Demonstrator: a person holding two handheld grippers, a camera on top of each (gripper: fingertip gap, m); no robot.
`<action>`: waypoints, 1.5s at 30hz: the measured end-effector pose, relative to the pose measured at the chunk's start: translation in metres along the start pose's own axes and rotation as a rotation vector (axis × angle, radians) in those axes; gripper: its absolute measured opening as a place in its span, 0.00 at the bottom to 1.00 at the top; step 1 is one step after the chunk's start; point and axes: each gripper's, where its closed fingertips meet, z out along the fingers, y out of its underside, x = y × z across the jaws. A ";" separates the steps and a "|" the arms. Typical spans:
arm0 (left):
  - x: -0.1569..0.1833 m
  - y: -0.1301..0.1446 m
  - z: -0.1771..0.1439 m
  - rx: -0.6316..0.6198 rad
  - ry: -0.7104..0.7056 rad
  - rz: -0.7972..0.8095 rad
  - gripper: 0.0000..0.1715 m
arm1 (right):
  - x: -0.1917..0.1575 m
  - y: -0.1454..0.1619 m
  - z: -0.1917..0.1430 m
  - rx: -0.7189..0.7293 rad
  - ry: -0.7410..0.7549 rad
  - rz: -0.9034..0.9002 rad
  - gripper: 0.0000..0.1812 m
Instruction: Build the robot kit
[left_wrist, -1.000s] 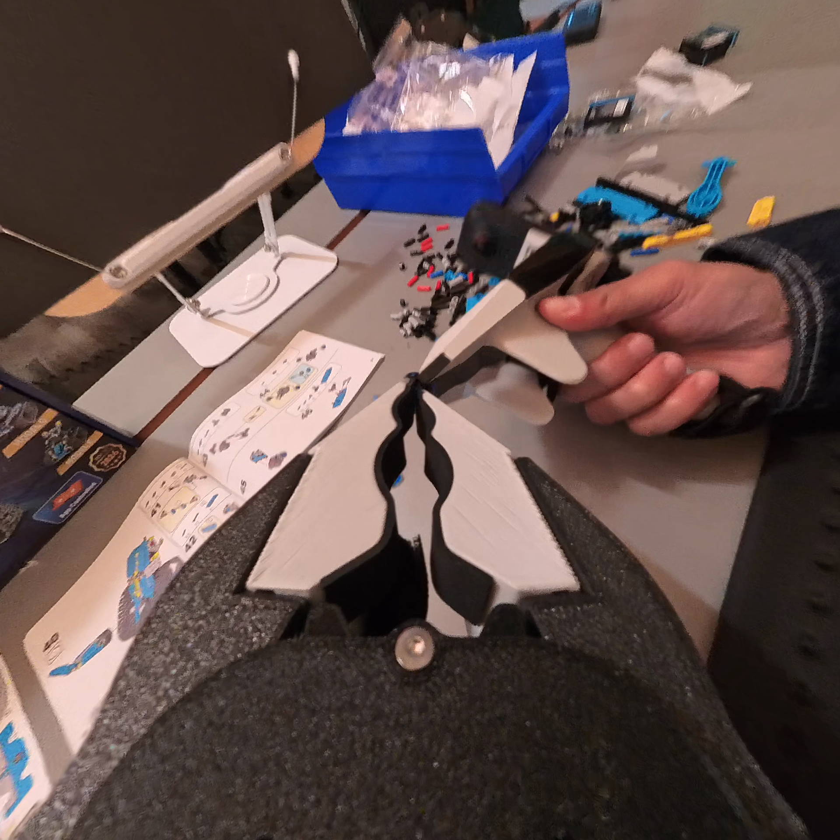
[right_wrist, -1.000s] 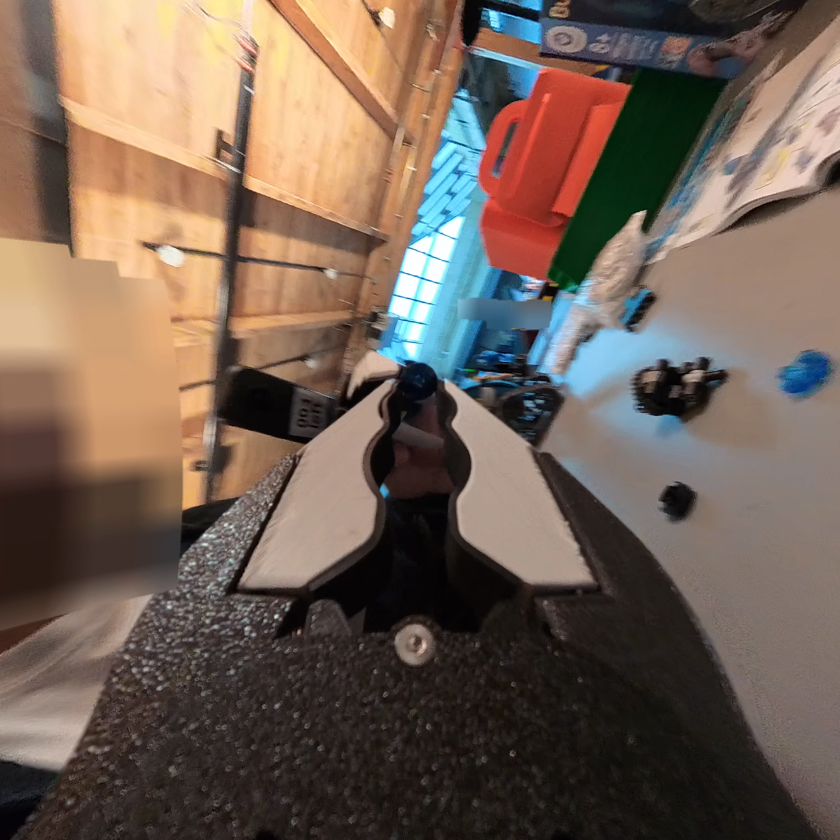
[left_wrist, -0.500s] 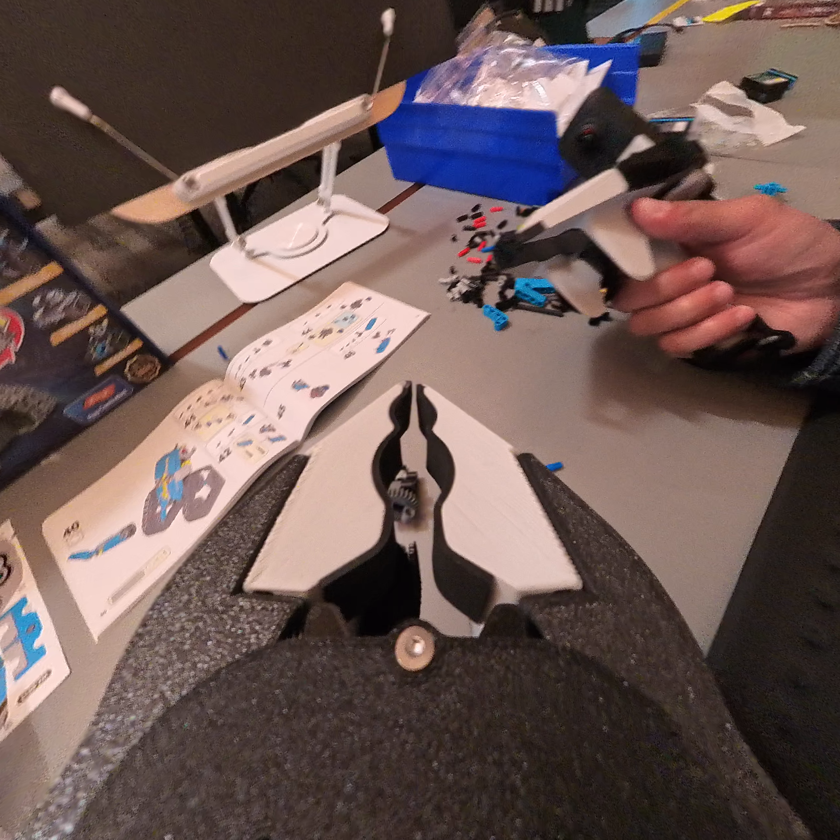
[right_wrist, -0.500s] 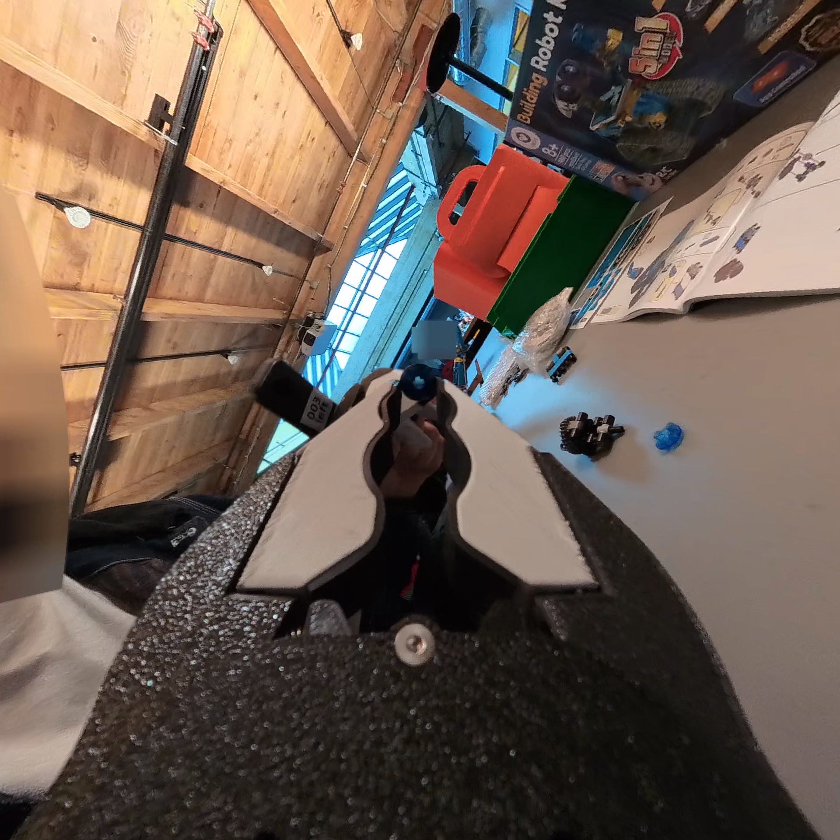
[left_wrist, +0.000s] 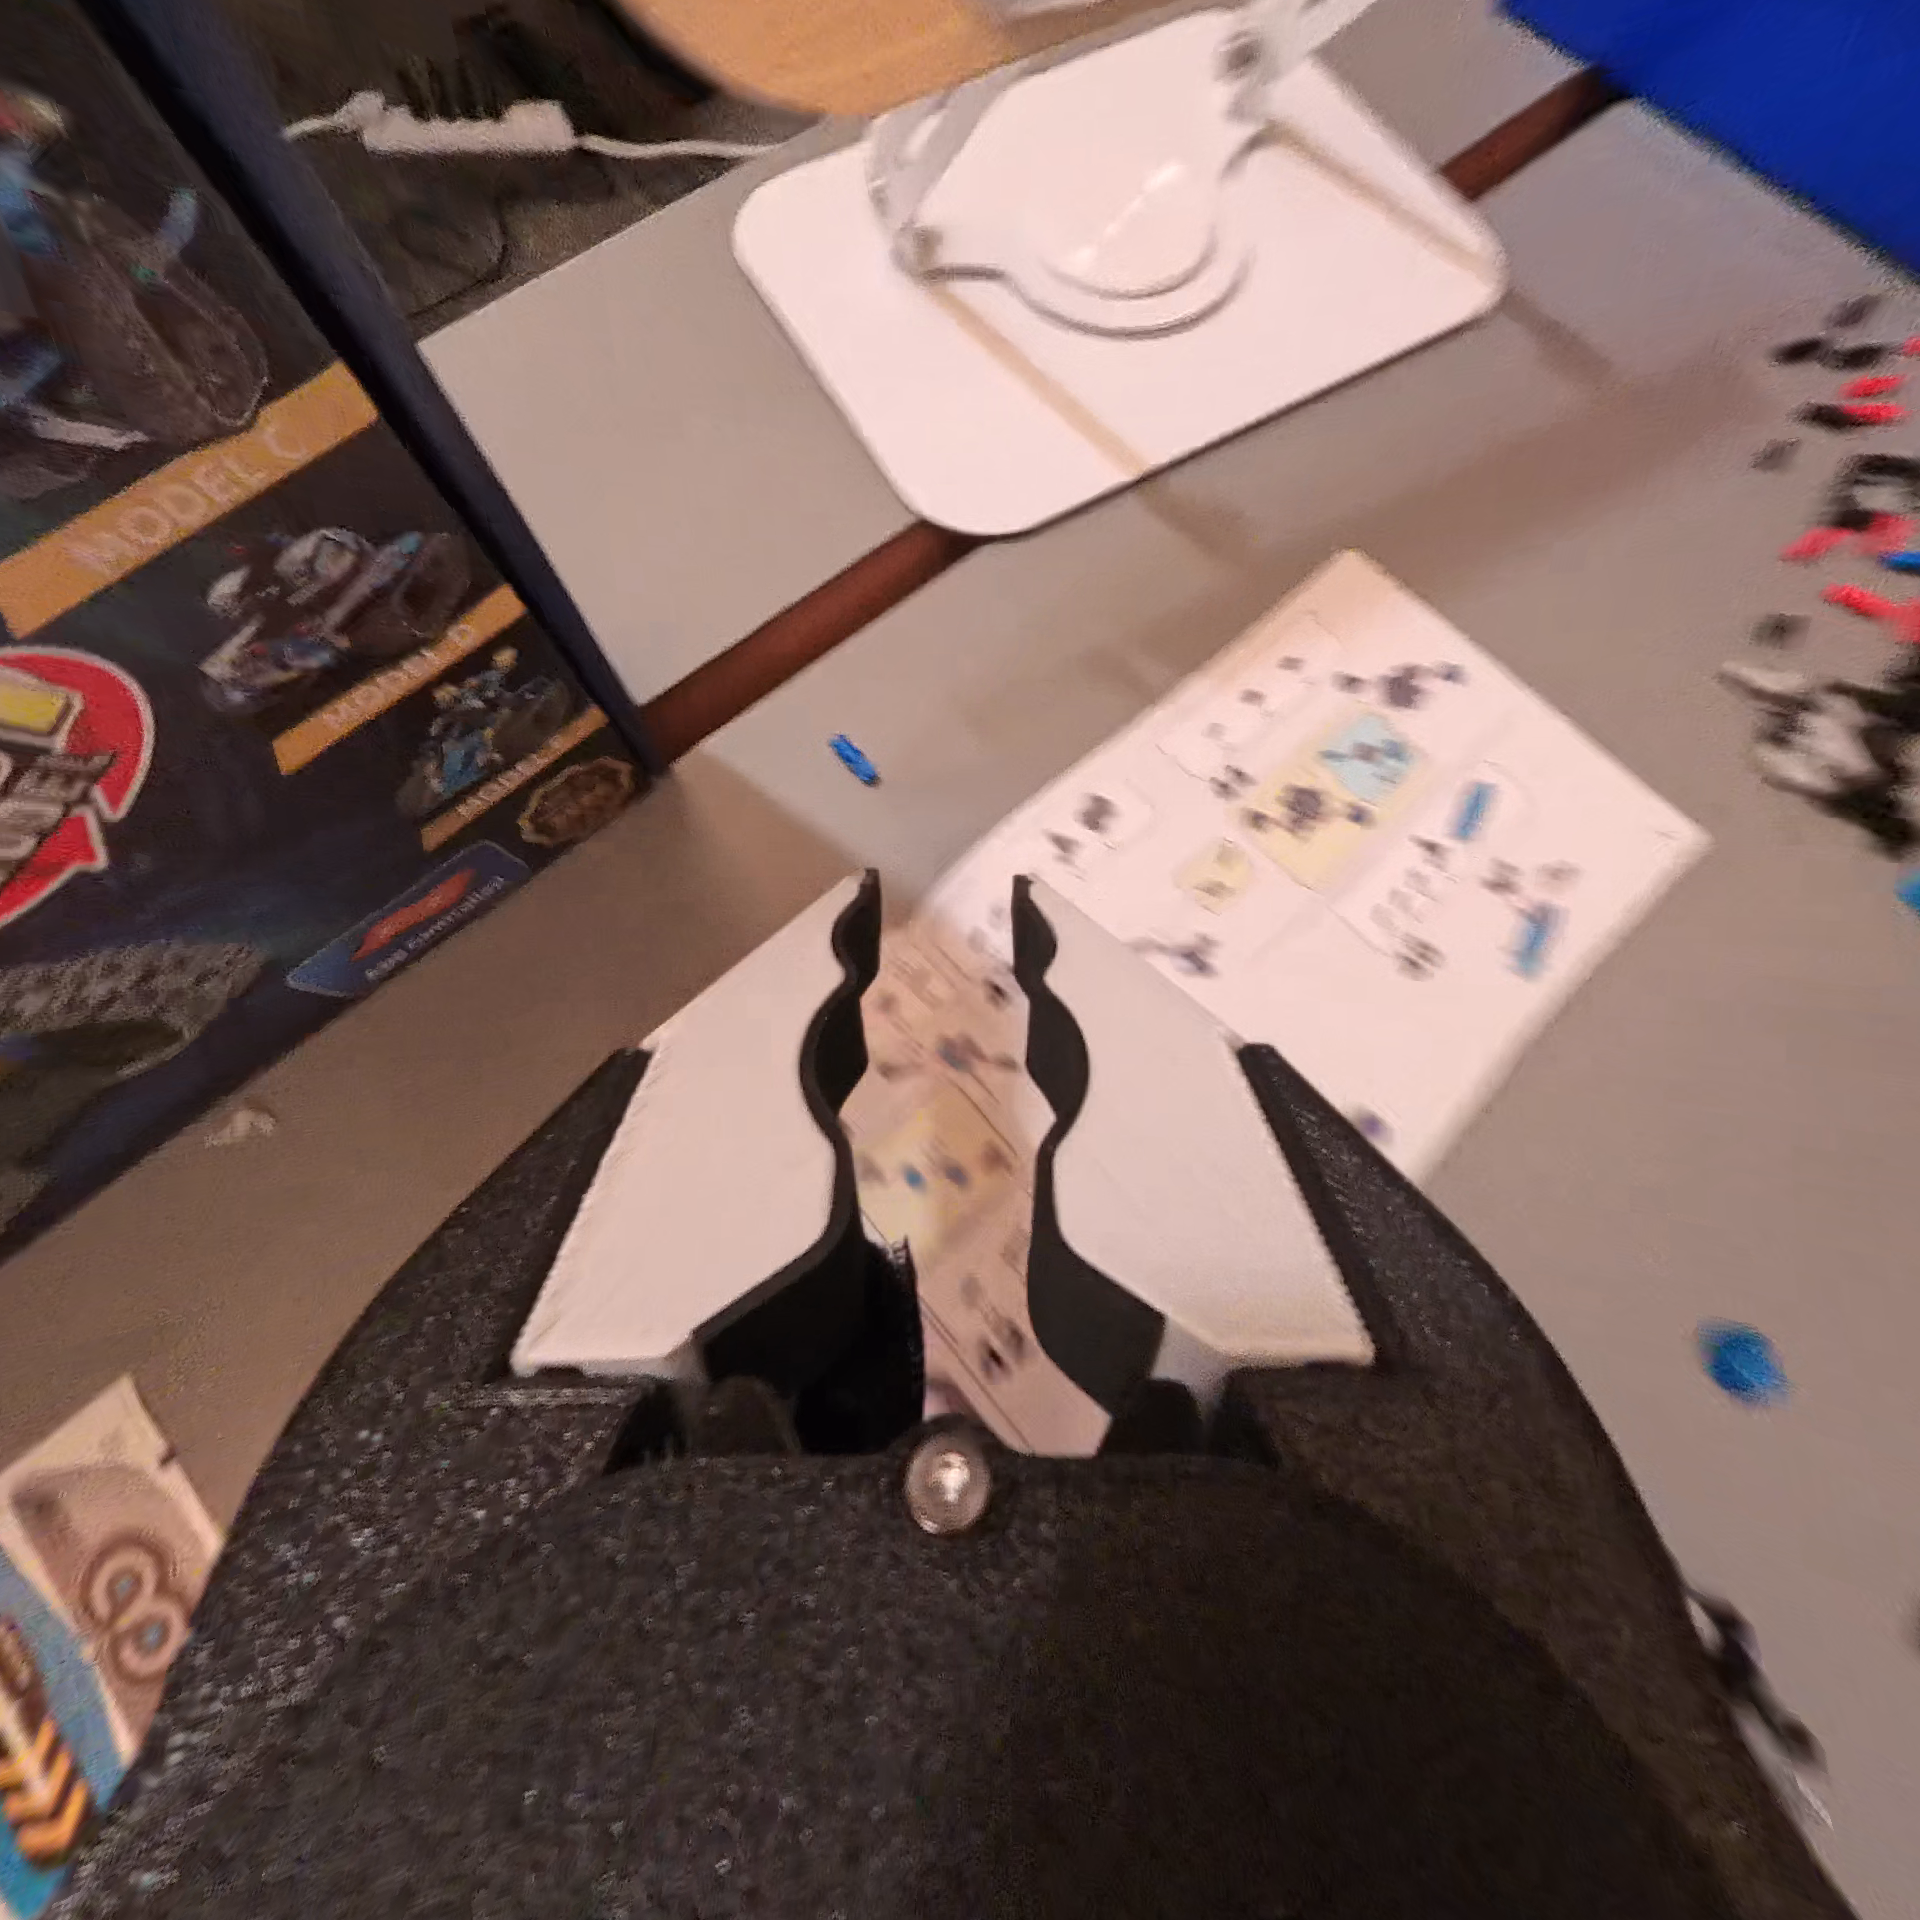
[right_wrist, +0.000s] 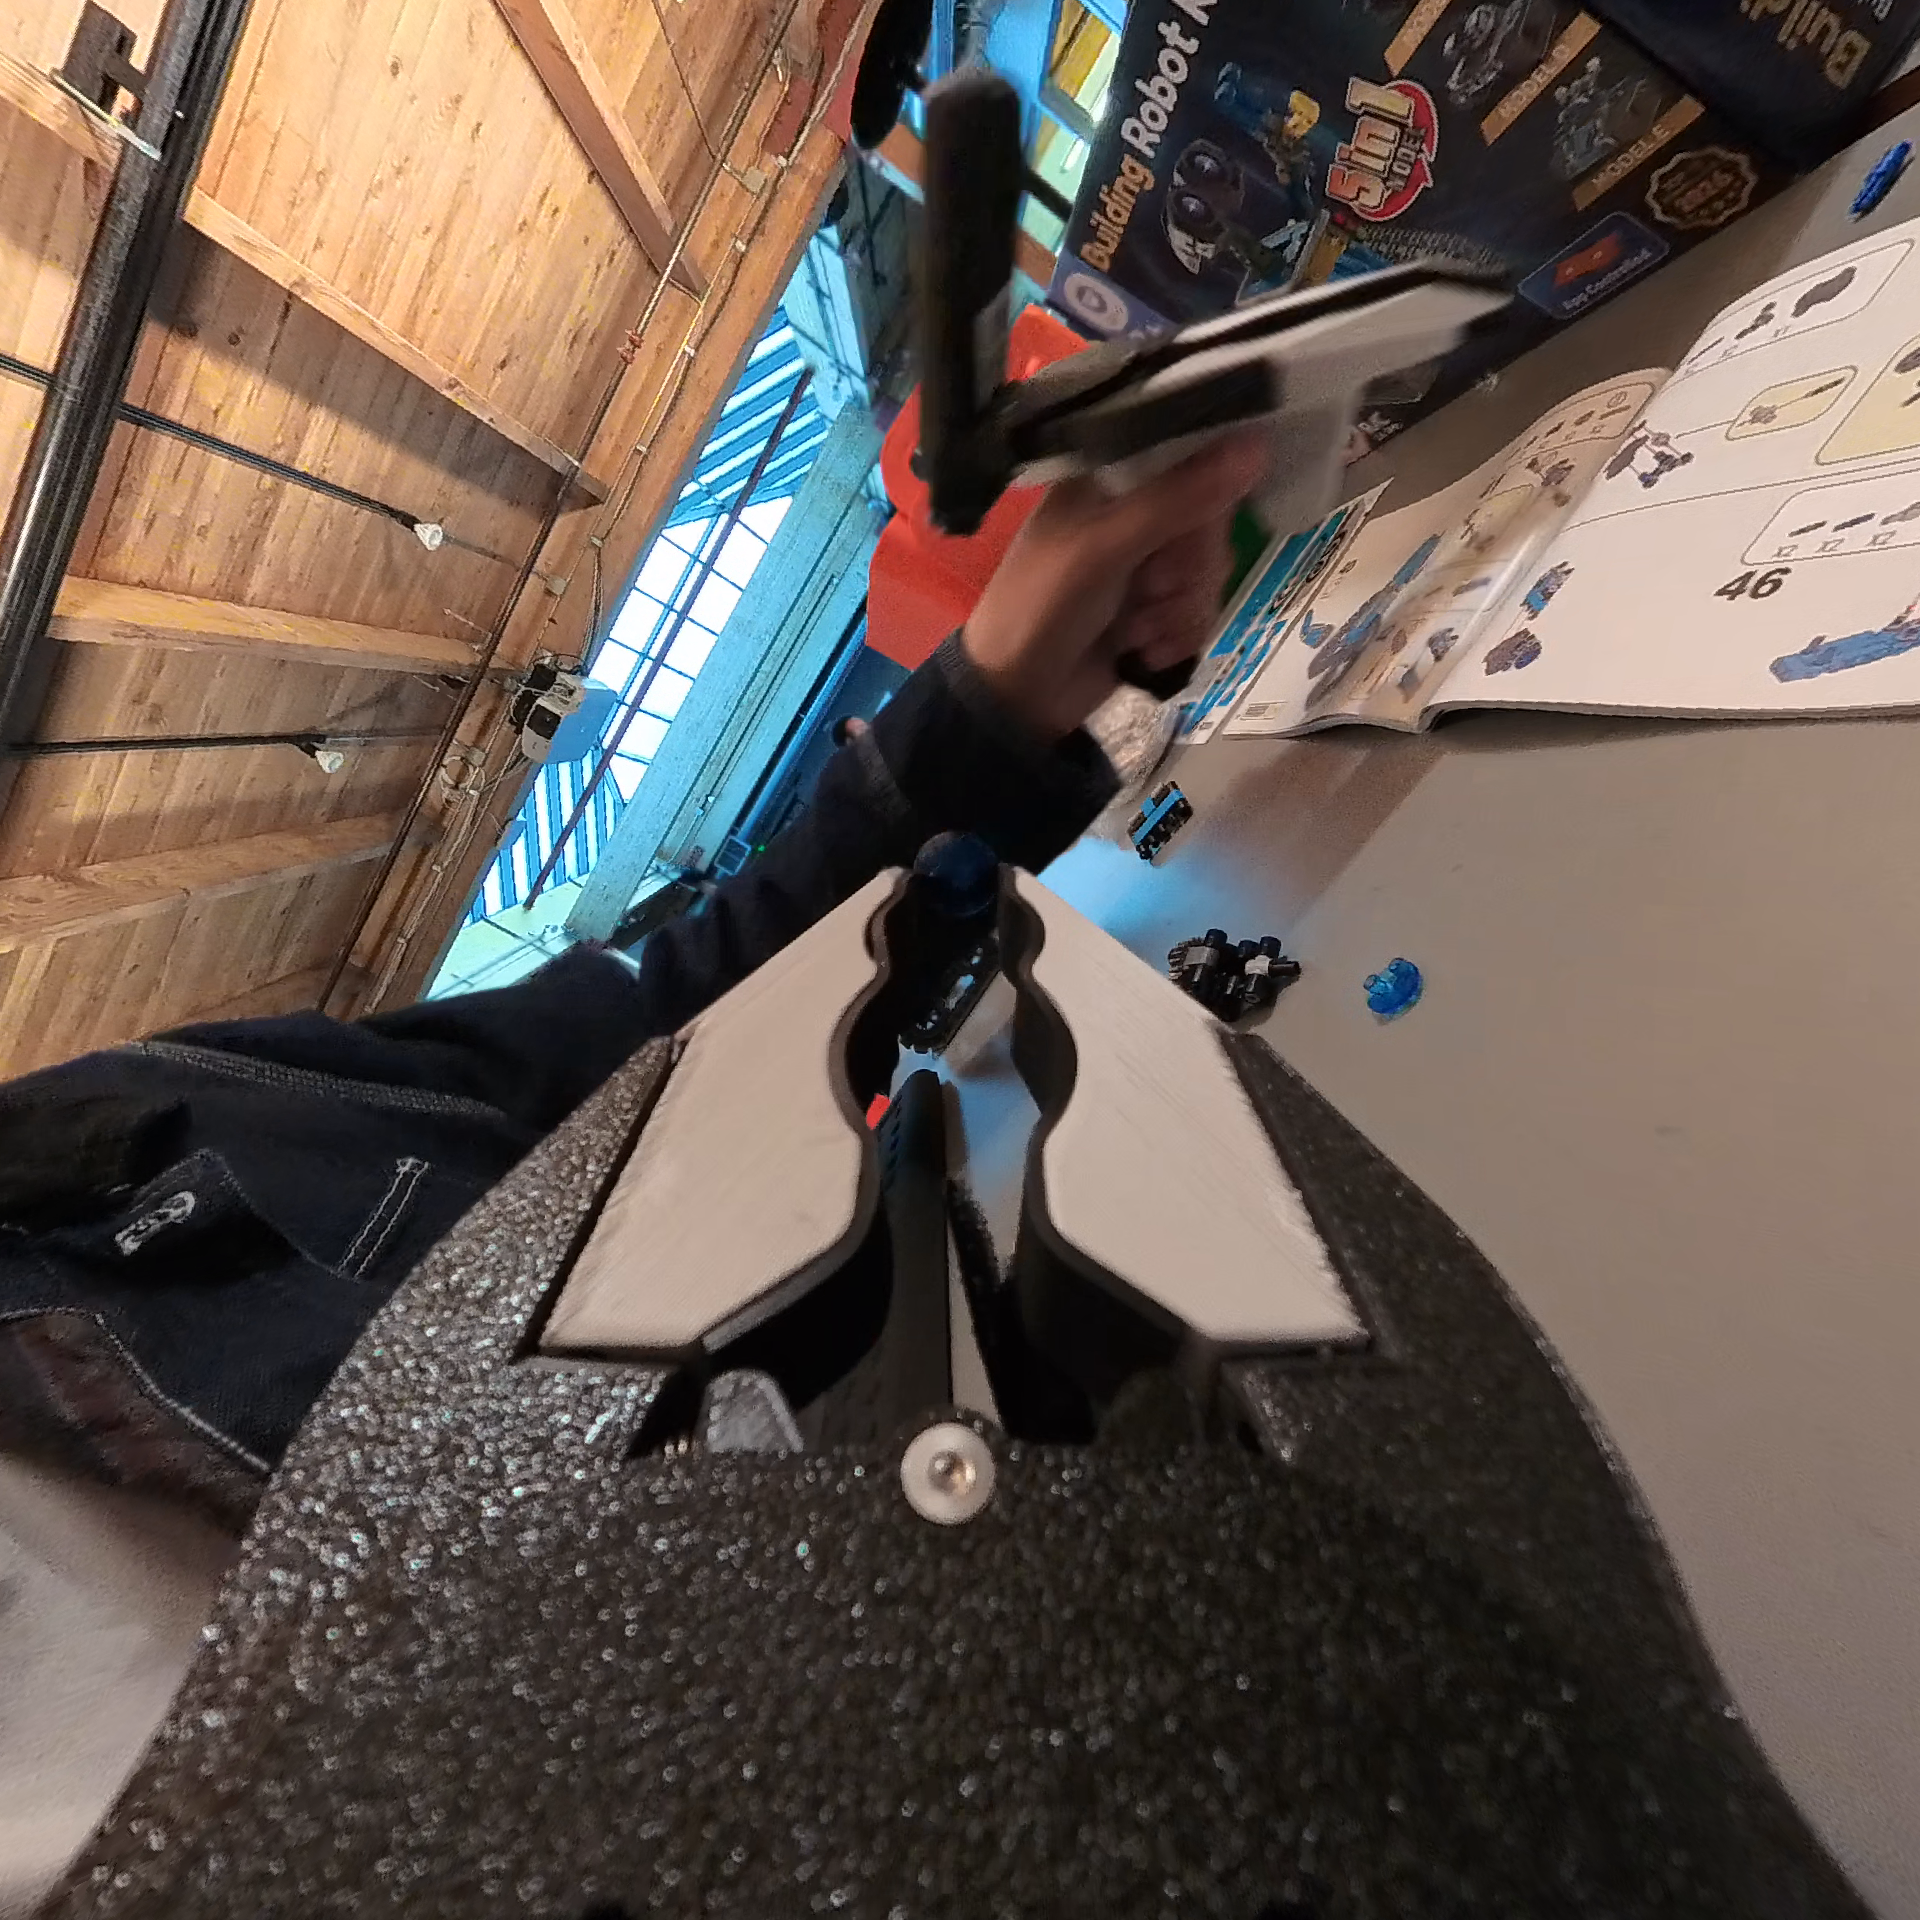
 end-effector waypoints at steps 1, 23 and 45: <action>-0.011 0.001 0.017 -0.025 -0.023 -0.016 0.14 | 0.000 0.001 0.000 -0.007 0.001 -0.004 0.09; 0.017 -0.023 0.041 0.061 0.204 -0.221 0.02 | 0.003 0.005 0.002 -0.039 0.039 -0.047 0.08; 0.240 0.002 -0.187 0.526 1.180 -0.494 0.02 | -0.081 0.004 0.045 0.018 -0.200 -0.294 0.08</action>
